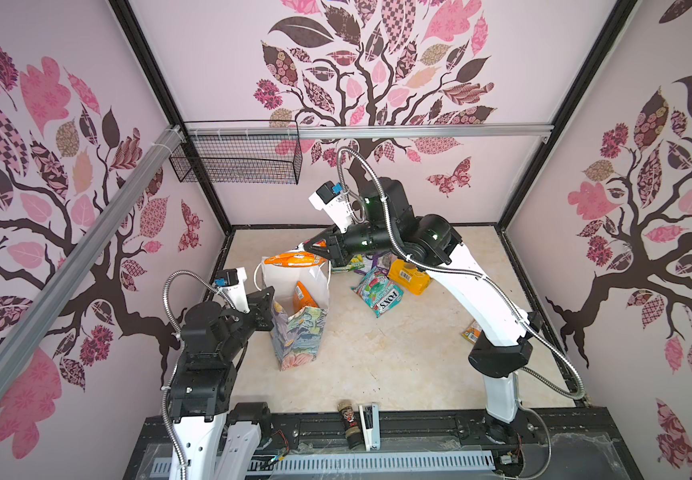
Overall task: Place the snacks into the paper bag
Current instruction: 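Carry the Fox's Fruits packet with the right gripper over the bag opening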
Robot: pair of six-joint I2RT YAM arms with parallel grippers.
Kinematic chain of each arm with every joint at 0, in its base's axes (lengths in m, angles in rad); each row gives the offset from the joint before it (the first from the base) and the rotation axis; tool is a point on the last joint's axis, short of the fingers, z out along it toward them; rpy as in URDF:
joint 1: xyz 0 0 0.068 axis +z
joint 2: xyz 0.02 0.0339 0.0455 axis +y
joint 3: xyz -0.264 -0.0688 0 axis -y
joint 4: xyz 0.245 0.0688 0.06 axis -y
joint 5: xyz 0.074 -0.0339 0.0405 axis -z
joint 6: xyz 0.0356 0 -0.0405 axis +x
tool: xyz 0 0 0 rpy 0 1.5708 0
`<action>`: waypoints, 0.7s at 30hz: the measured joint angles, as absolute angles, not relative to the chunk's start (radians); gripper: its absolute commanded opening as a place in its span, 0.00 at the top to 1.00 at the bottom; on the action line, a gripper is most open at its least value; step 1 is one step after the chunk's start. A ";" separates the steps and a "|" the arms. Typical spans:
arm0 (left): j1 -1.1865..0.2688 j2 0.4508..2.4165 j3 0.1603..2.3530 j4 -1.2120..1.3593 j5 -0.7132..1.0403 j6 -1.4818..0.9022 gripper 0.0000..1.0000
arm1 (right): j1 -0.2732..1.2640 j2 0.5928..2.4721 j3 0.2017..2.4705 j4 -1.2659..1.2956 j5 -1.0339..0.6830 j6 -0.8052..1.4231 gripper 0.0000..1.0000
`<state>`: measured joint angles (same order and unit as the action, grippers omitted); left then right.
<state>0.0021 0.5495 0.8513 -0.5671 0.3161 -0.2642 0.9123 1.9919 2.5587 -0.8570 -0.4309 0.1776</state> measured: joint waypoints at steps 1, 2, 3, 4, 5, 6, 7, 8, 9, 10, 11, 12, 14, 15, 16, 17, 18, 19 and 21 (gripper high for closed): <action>0.002 0.548 0.849 -0.567 0.316 -0.264 1.00 | 0.912 1.993 2.557 -0.857 -0.431 0.170 1.00; 0.002 0.546 0.847 -0.569 0.316 -0.265 1.00 | 0.912 1.995 2.556 -0.859 -0.431 0.160 1.00; 0.002 0.546 0.847 -0.570 0.315 -0.265 1.00 | 0.912 1.997 2.555 -0.862 -0.430 0.149 1.00; 0.002 0.546 0.846 -0.570 0.315 -0.265 1.00 | 0.912 2.002 2.554 -0.866 -0.431 0.134 1.00; 0.002 0.545 0.845 -0.570 0.315 -0.265 1.00 | 0.912 2.006 2.553 -0.871 -0.431 0.121 1.00; 0.002 0.544 0.844 -0.570 0.315 -0.265 1.00 | 0.913 2.012 2.553 -0.882 -0.429 0.103 1.00; 0.002 0.543 0.843 -0.570 0.315 -0.265 1.00 | 0.914 2.018 2.553 -0.893 -0.423 0.086 1.00; 0.002 0.542 0.843 -0.570 0.314 -0.265 1.00 | 0.915 2.024 2.552 -0.904 -0.416 0.070 1.00; 0.002 0.542 0.843 -0.570 0.314 -0.265 1.00 | 0.917 2.030 2.549 -0.916 -0.405 0.049 1.00; 0.002 0.542 0.843 -0.570 0.313 -0.265 1.00 | 0.920 2.035 2.544 -0.927 -0.392 0.028 1.00; 0.002 0.542 0.843 -0.570 0.311 -0.265 1.00 | 0.923 2.038 2.542 -0.939 -0.381 0.011 1.00; 0.002 0.542 0.843 -0.570 0.311 -0.265 1.00 | 0.927 2.041 2.538 -0.955 -0.366 -0.012 1.00; 0.002 0.541 0.843 -0.570 0.308 -0.265 1.00 | 0.937 2.044 2.533 -0.981 -0.344 -0.048 1.00; 0.002 0.541 0.843 -0.570 0.307 -0.266 1.00 | 0.943 2.044 2.532 -0.991 -0.334 -0.064 1.00; 0.002 0.541 0.843 -0.570 0.307 -0.266 1.00 | 0.949 2.044 2.532 -1.000 -0.326 -0.078 1.00; 0.002 0.541 0.843 -0.570 0.307 -0.266 1.00 | 0.952 2.044 2.532 -1.007 -0.318 -0.090 1.00; 0.002 0.541 0.843 -0.570 0.307 -0.266 1.00 | 0.958 2.044 2.532 -1.013 -0.309 -0.103 1.00; 0.002 0.541 0.843 -0.570 0.306 -0.266 1.00 | 0.966 2.044 2.532 -1.018 -0.298 -0.118 1.00; 0.002 0.541 0.843 -0.570 0.303 -0.266 1.00 | 0.981 2.044 2.532 -1.032 -0.271 -0.148 1.00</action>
